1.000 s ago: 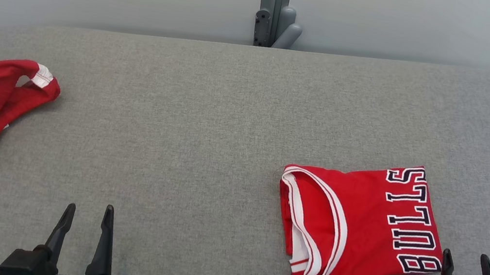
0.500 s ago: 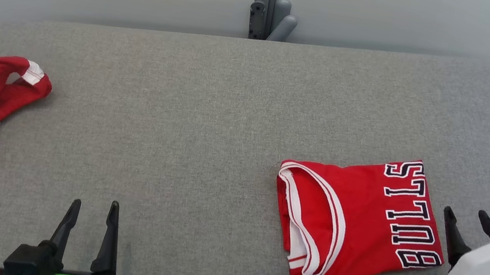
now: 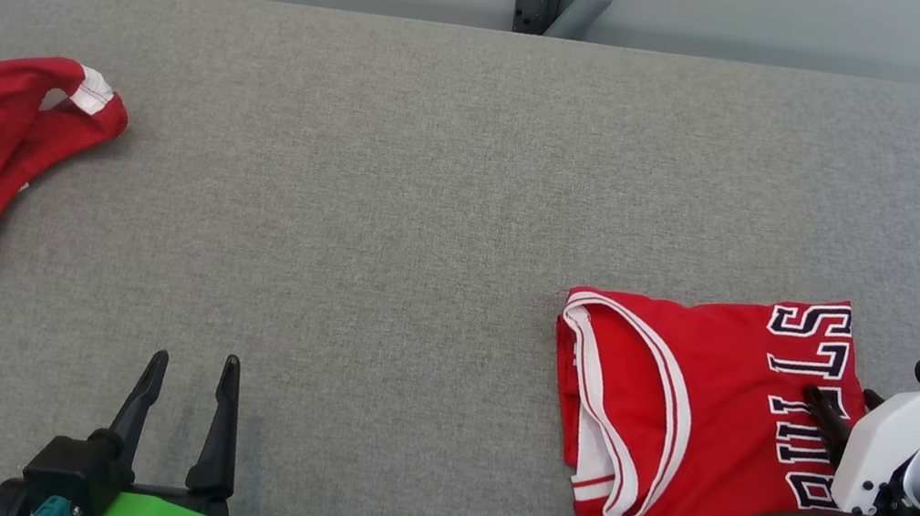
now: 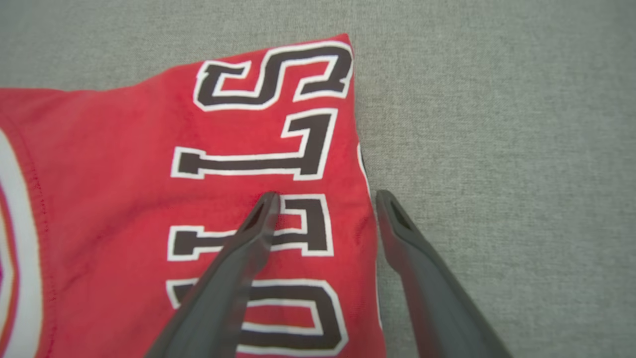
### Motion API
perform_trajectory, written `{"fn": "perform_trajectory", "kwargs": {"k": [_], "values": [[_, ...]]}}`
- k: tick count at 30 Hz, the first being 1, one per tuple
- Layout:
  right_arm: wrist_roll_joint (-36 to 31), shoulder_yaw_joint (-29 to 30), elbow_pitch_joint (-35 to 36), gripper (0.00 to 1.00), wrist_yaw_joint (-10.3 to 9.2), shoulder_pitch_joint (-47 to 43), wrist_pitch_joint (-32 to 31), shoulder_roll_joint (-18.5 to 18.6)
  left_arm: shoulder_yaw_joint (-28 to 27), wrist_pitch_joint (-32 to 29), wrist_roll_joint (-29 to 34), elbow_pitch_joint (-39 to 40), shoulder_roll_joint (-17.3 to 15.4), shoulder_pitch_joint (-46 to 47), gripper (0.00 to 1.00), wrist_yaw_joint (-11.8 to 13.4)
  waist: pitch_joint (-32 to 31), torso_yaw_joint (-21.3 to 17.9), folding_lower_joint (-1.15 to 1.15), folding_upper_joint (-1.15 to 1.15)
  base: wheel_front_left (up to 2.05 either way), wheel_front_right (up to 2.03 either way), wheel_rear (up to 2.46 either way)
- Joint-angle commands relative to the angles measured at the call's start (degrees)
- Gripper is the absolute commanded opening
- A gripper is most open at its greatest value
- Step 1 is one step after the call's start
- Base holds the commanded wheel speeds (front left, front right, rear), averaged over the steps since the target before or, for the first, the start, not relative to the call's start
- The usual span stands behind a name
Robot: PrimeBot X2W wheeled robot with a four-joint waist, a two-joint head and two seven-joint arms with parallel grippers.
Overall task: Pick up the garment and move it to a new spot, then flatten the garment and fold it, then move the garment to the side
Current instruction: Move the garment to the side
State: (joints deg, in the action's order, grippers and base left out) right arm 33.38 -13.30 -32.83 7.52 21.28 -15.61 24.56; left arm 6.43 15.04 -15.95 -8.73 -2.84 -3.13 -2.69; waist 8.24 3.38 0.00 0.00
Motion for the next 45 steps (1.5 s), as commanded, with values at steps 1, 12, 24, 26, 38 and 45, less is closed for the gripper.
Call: {"fn": "perform_trajectory", "kwargs": {"k": [1, 12, 24, 26, 38, 45], "values": [[0.88, -0.6, -1.41, 1.0, -0.06, 1.31, -0.54, 0.33, 0.16, 0.16, -0.32, 0.4, -0.12, 0.87, 1.0, 0.34, 1.01, 0.48, 0.0, 0.0, 0.0, 0.0, 0.0], [7.75, -2.67, -6.8, 0.0, -0.1, 7.73, 0.32, 0.66, -0.42, 0.16, 1.27, 1.02, -0.12, 3.63, 1.0, -0.16, 5.64, -2.16, 0.0, 0.0, 0.0, 0.0, 0.0], [9.06, -2.97, -9.63, 0.0, -0.08, 17.26, 6.86, 6.06, -3.4, 0.16, 5.63, 2.56, -0.13, 6.84, 1.0, -2.41, 11.6, -11.59, 0.0, 0.0, 0.0, 0.0, 0.0], [8.29, -1.97, -11.36, 0.0, -0.08, 18.98, 8.37, 7.2, -3.15, 0.16, 6.28, 2.32, -0.13, 7.44, 1.0, -2.85, 12.55, -12.49, 0.0, 0.0, 0.0, 0.0, 0.0], [4.64, 6.68, -24.76, 0.0, -0.07, 26.97, 17.12, 9.33, -2.74, 0.16, 7.54, 1.9, -0.15, 8.03, 1.0, -3.72, 14.51, -11.23, 0.0, 0.0, 0.0, 0.0, 0.0], [-4.08, 7.43, -31.87, 1.0, -0.07, 30.59, 26.35, 9.44, -2.59, 0.16, 6.4, 1.9, -0.14, 6.95, 1.0, -3.06, 13.68, -9.78, 0.0, 0.0, 0.0, 0.0, 0.0]]}}
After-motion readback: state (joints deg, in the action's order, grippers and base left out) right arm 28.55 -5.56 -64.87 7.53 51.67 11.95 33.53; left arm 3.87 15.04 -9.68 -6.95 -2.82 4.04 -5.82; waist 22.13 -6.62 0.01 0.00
